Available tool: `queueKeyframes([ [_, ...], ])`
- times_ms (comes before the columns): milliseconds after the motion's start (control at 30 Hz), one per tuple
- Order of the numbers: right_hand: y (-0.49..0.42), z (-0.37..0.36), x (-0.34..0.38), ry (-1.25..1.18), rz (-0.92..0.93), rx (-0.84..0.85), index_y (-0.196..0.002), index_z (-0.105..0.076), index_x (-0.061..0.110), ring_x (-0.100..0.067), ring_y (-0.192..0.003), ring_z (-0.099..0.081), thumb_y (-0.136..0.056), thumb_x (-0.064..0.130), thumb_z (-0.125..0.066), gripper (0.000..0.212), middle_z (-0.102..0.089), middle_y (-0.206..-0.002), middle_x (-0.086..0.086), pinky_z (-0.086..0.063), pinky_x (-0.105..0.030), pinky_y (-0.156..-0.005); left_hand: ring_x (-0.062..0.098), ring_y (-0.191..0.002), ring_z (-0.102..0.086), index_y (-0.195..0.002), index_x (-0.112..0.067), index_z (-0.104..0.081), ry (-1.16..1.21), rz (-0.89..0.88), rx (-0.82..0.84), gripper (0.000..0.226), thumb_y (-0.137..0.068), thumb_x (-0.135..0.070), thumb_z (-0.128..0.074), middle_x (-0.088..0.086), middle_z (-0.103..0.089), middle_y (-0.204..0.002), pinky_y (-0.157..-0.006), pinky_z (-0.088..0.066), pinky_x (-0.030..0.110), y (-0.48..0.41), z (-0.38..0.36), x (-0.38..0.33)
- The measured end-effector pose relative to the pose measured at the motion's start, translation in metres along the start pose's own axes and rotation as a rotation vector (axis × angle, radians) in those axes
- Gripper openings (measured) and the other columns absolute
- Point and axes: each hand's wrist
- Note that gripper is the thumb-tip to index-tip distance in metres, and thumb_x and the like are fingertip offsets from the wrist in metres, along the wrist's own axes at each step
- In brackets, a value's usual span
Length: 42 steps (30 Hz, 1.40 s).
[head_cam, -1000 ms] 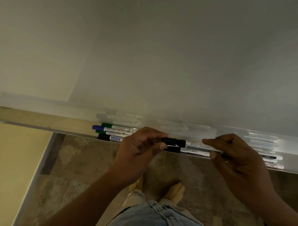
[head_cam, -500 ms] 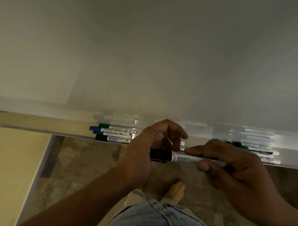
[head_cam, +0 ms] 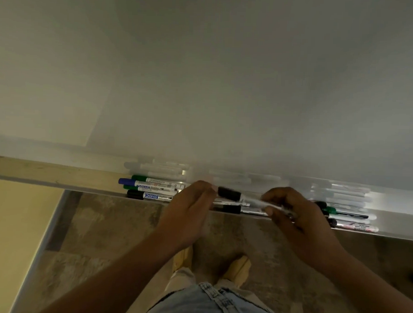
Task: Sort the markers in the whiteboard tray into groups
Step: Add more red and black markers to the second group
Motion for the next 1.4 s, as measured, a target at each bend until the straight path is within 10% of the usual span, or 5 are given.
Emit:
queueKeyframes([
  [400, -0.008, -0.059, -0.085, 0.59, 0.179, -0.01, -0.105, -0.073, 0.018, -0.029, -0.111, -0.058, -0.076, 0.009, -0.076, 0.03, -0.068, -0.117, -0.004, -0.049, -0.043, -0.084, -0.009, -0.07, -0.056, -0.078, -0.041, -0.056, -0.229, 0.158, 0.12, 0.014, -0.088, -0.032, -0.059, -0.014, -0.062, -0.078, -0.053, -0.037, 0.006, 0.004, -0.037, 0.068],
  [633, 0.013, -0.053, -0.089, 0.473, -0.015, -0.134, -0.105, -0.072, 0.017, -0.023, -0.107, -0.058, -0.082, 0.016, -0.072, 0.022, -0.066, -0.113, -0.002, -0.047, -0.034, -0.09, 0.008, -0.082, -0.056, -0.114, -0.024, -0.058, -0.406, -0.06, -0.211, 0.028, -0.087, -0.026, -0.064, -0.005, -0.054, -0.107, -0.07, -0.045, 0.016, -0.01, -0.033, 0.073],
  [867, 0.011, -0.048, -0.092, 0.41, -0.081, -0.108, -0.104, -0.073, 0.013, -0.023, -0.091, -0.061, -0.08, 0.01, -0.075, 0.024, -0.064, -0.101, -0.004, -0.056, -0.04, -0.073, 0.017, -0.093, -0.06, -0.112, -0.022, -0.068, -0.849, -0.241, -0.095, 0.026, -0.086, -0.027, -0.065, -0.002, -0.059, -0.108, -0.074, -0.049, 0.028, -0.031, -0.032, 0.069],
  [1400, 0.01, -0.04, -0.095, 0.208, -0.18, -0.073, -0.108, -0.066, 0.016, -0.015, -0.087, -0.063, -0.08, 0.017, -0.076, 0.03, -0.061, -0.105, 0.0, -0.057, -0.03, -0.077, 0.013, -0.092, -0.056, -0.115, -0.022, -0.062, -0.645, -0.226, -0.234, 0.043, -0.081, -0.048, -0.068, -0.003, -0.056, -0.107, -0.076, -0.049, 0.027, -0.04, -0.054, 0.066],
])
Point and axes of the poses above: each hand's wrist, its own y-axis away from the middle knuckle, its own z-axis out of the back of the hand, x = y × z
